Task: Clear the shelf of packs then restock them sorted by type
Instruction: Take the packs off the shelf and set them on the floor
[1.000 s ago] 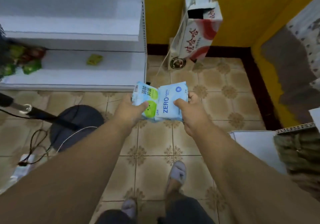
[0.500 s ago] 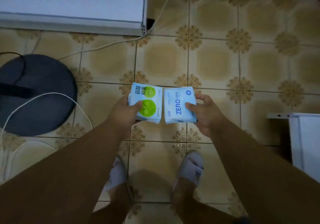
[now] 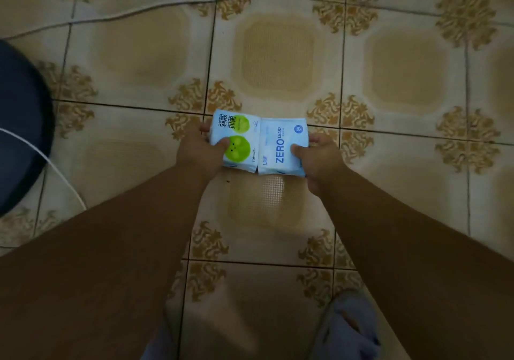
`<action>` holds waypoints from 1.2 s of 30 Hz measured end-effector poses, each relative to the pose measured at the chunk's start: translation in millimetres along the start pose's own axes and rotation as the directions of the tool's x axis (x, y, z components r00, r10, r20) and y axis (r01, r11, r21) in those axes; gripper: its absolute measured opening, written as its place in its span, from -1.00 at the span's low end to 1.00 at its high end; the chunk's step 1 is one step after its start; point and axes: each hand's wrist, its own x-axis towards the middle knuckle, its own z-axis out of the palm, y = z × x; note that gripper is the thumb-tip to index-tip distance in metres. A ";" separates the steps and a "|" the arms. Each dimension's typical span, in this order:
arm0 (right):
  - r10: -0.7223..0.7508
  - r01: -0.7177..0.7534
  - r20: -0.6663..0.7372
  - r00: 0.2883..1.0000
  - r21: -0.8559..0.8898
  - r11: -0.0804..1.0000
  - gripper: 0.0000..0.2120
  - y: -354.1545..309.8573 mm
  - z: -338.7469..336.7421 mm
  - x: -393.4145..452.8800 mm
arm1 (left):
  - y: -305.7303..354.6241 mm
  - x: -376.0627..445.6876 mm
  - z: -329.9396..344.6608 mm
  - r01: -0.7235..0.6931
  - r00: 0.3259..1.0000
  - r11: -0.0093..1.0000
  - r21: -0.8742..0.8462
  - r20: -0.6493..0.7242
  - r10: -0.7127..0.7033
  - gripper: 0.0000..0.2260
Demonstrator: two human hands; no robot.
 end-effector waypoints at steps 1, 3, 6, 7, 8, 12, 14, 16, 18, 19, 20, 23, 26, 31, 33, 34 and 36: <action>-0.042 0.038 -0.040 0.998 -0.111 0.993 -0.71 2.4 4.5 4.1 | -2.7 5.4 0.2 -0.021 1.000 0.998 0.055 -0.005 0.022 -0.62; -0.145 0.107 -0.079 0.986 -0.364 0.925 -0.75 2.3 10.7 8.8 | -3.1 12.4 0.4 -0.064 0.998 0.975 0.212 -0.010 0.067 -0.63; -0.171 0.112 -0.054 0.984 -0.559 0.821 -0.73 -5.9 16.1 7.2 | 3.8 16.3 0.4 -0.069 0.997 0.933 0.354 -0.008 0.077 -0.58; -0.152 0.100 -0.039 0.988 -0.586 0.804 -0.71 -9.5 16.1 4.7 | 8.4 13.7 -0.3 -0.044 0.999 0.923 0.382 -0.009 0.052 -0.56; -0.133 0.091 -0.026 0.991 -0.602 0.794 -0.66 -13.7 15.0 -0.4 | 14.3 8.0 -2.4 -0.018 1.000 0.911 0.411 -0.011 0.025 -0.54; -0.100 0.078 0.000 0.995 -0.621 0.780 -0.53 -45.5 -5.6 -61.6 | 53.3 -50.2 -27.9 -0.064 0.997 0.831 0.552 0.079 0.024 -0.50; -0.122 0.101 0.010 0.992 -0.629 0.771 -0.50 -71.1 -21.6 -112.3 | 84.9 -97.2 -49.7 -0.142 0.988 0.825 0.547 0.131 0.083 -0.55; -0.179 0.159 0.036 0.983 -0.652 0.741 -0.48 -105.6 -38.3 -172.7 | 125.6 -151.4 -79.0 -0.203 0.978 0.824 0.529 0.154 0.142 -0.60; -0.253 0.239 0.076 0.964 -0.659 0.713 -0.47 -147.8 -58.1 -239.0 | 170.1 -206.8 -115.9 -0.257 0.966 0.816 0.517 0.163 0.201 -0.64; -0.290 0.280 0.095 0.952 -0.653 0.704 -0.47 -170.8 -69.7 -273.8 | 192.9 -233.9 -136.9 -0.291 0.956 0.809 0.510 0.171 0.237 -0.66; -0.325 0.314 0.107 0.940 -0.647 0.695 -0.48 -193.3 -83.0 -308.1 | 216.8 -260.3 -159.0 -0.333 0.943 0.801 0.497 0.181 0.280 -0.68; -0.411 0.375 0.092 0.907 -0.620 0.689 -0.49 -259.5 -127.2 -412.5 | 290.2 -336.4 -230.6 -0.450 0.893 0.767 0.457 0.229 0.388 -0.74; -0.486 0.390 -0.004 0.874 -0.591 0.706 -0.50 -314.9 -175.5 -510.2 | 365.7 -407.9 -292.5 -0.594 0.804 0.673 0.441 0.293 0.517 -0.75; -0.567 0.375 -0.292 0.770 -0.511 0.773 -0.50 -368.2 -254.9 -648.8 | 476.5 -520.6 -349.1 -0.837 0.534 0.417 0.355 0.363 0.764 -0.78; -0.563 0.353 -0.438 0.700 -0.473 0.807 -0.49 -376.7 -286.3 -698.0 | 511.5 -564.6 -357.2 -0.904 0.403 0.296 0.308 0.384 0.831 -0.79; -0.552 0.346 -0.500 0.667 -0.449 0.824 -0.49 -378.9 -302.3 -720.7 | 525.9 -587.4 -358.8 -0.931 0.339 0.245 0.271 0.391 0.856 -0.79; -0.523 0.334 -0.599 0.606 -0.405 0.851 -0.49 -379.0 -334.5 -764.5 | 547.8 -635.0 -356.4 -0.969 0.210 0.137 0.205 0.400 0.892 -0.79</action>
